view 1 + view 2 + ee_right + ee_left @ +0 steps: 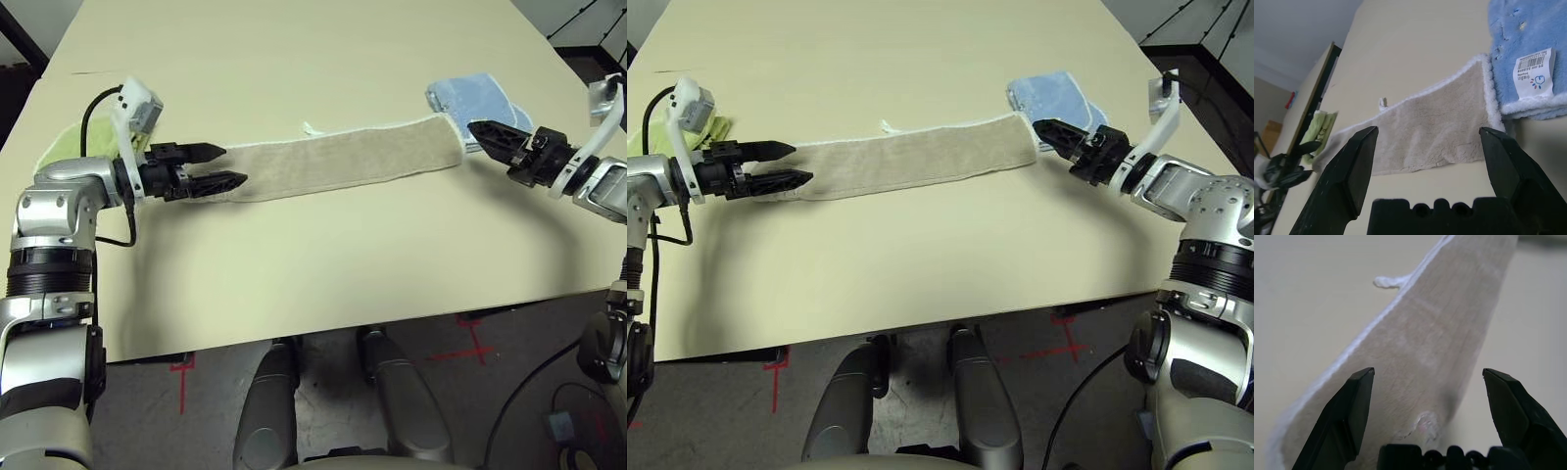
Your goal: Fold the towel and set it aside.
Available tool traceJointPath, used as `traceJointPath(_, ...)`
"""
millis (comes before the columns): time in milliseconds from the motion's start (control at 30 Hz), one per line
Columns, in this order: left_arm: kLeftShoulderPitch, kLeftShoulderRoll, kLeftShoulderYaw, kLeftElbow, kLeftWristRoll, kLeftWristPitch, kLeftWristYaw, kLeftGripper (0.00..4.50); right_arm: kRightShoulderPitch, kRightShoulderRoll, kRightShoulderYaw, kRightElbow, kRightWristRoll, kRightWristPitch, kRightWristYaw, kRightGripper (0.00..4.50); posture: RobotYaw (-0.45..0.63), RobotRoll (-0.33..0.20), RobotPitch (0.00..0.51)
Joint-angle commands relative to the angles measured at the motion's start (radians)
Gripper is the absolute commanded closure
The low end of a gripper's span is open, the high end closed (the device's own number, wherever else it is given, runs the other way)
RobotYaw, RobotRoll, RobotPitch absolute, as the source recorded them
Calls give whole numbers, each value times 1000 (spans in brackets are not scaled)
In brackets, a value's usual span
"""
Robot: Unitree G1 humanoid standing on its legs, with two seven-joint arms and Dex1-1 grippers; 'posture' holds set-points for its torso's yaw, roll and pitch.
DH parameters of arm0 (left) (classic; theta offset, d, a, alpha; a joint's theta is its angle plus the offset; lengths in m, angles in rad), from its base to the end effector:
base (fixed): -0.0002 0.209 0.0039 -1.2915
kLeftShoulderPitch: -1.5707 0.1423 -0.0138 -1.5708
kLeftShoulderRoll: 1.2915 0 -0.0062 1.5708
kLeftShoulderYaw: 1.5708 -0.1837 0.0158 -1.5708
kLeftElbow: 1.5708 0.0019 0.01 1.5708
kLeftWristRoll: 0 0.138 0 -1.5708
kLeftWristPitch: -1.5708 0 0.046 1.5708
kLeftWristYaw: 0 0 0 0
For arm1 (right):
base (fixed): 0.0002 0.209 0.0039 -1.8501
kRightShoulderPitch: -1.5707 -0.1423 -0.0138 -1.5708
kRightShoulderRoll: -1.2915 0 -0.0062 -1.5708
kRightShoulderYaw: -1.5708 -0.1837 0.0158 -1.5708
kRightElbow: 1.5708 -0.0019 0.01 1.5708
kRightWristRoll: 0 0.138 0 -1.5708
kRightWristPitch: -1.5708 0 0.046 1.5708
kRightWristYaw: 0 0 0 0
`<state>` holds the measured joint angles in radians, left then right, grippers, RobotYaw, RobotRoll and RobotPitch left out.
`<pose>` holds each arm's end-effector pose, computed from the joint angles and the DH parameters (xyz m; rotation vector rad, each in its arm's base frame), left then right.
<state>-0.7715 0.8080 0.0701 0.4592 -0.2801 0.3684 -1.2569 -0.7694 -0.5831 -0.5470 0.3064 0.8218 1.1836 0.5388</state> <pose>0.3003 0.3068 0.2281 0.3108 0.1631 -0.9203 0.2830 -0.2910 0.2098 0.6612 0.1969 0.6002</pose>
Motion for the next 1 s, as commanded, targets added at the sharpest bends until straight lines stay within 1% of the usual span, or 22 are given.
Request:
traceJointPath(33,-6,15,-22,47,16,-71,-54,8,28,-17,-40,-40,51,57,-15,29,-52,0,321)
traceJointPath(133,-26,7,-15,73,3,-114,-93,8,42,-16,-74,-43,94,107,-22,29,-54,0,335)
traceJointPath(200,-45,0,-5,92,-9,-123,-107,8,38,-6,-124,-27,134,148,-50,29,-54,0,340)
traceJointPath(367,-80,10,3,134,-17,-170,-151,8,52,32,-232,-26,190,193,-165,29,-53,0,345)
traceJointPath(567,-77,29,2,163,-8,-214,-186,8,70,100,-309,-59,238,204,-295,29,-56,0,358)
traceJointPath(667,-70,37,-5,183,9,-253,-195,8,67,140,-327,-63,258,187,-352,29,-51,0,365)
traceJointPath(767,-59,45,-10,187,26,-285,-184,8,59,174,-323,-37,263,155,-392,29,-38,0,367)
traceJointPath(1000,-17,40,12,127,2,-265,-158,8,16,187,-275,71,230,46,-417,29,-12,0,364)
